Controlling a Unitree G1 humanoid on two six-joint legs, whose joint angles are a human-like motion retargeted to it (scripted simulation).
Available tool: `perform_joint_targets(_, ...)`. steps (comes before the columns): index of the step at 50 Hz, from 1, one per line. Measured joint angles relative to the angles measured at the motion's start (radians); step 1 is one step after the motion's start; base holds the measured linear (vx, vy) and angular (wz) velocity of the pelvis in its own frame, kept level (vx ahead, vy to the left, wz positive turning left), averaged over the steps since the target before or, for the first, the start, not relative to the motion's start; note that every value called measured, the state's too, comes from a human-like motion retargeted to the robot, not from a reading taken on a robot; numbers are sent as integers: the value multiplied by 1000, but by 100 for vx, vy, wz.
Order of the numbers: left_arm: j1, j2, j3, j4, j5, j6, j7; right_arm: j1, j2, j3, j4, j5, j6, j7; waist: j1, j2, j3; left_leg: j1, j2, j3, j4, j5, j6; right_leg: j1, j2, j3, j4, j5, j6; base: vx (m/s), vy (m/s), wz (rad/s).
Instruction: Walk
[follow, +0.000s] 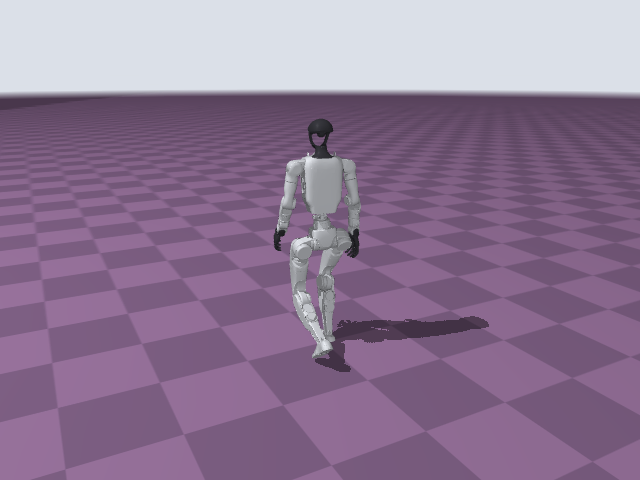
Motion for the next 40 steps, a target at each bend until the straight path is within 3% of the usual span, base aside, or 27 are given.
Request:
perform_joint_targets(3,42,-3,-18,20,19,19,-21,-64,-3,7,-43,-9,-10,-32,46,-22,-7,-194,54,40,178,-20,72,67,-8,12,-45,-33,-17,0,0,0)
perform_joint_targets(7,110,2,-20,22,20,23,-32,-166,-12,18,-115,-5,-24,-65,103,-75,10,-373,38,85,106,-114,129,194,-40,43,-126,-71,-10,0,0,0)
perform_joint_targets(10,163,-3,-5,31,5,15,-37,-234,-21,24,-176,13,-38,-81,130,-108,20,-442,-10,112,-135,-132,121,291,-72,61,-185,-95,1,0,0,0)
perform_joint_targets(15,216,-23,32,69,-17,18,-36,-318,-30,27,-269,10,-62,-87,142,-170,9,-437,-168,96,-737,-37,72,402,-159,66,-242,-139,10,0,0,0)
perform_joint_targets(20,245,-42,60,98,-36,23,-29,-314,-19,45,-312,-6,-66,-66,148,-223,-5,-430,-255,85,-752,16,96,440,-210,99,-64,-205,37,0,0,0)
perform_joint_targets(23,234,-43,67,113,-51,28,-24,-266,7,55,-280,-8,-56,-28,138,-283,-11,-399,-327,99,-672,35,137,437,-268,123,123,-121,111,0,0,0)
perform_joint_targets(25,211,-36,71,109,-63,33,-22,-232,26,62,-238,1,-48,10,124,-325,-13,-353,-384,105,-674,33,165,391,-309,141,294,28,184,0,0,0)
perform_joint_targets(27,174,-23,71,89,-67,35,-19,-207,40,66,-187,4,-37,46,105,-346,-14,-283,-416,97,-727,27,181,300,-334,142,468,180,220,0,0,0)
perform_joint_targets(29,134,-8,61,62,-65,31,-12,-175,45,71,-145,-4,-24,67,79,-347,-10,-207,-431,85,-767,2,188,205,-368,129,607,211,214,0,3,5)
perform_joint_targets(33,38,26,40,12,-62,23,4,-110,31,62,-79,-26,-5,82,28,-319,9,-13,-431,46,-897,-25,177,14,-429,92,698,68,135,1,4,-2)
perform_joint_targets(36,-47,52,40,-23,-64,19,18,-73,12,39,-45,-30,2,78,0,-257,33,158,-386,6,-1046,-16,158,-82,-393,44,545,0,101,0,0,0)
perform_joint_targets(40,-129,80,33,-66,-54,-1,30,-14,-2,7,-15,-27,9,66,-33,-194,51,306,-327,-24,-1148,-35,138,-132,-298,29,152,-19,125,1,0,30)
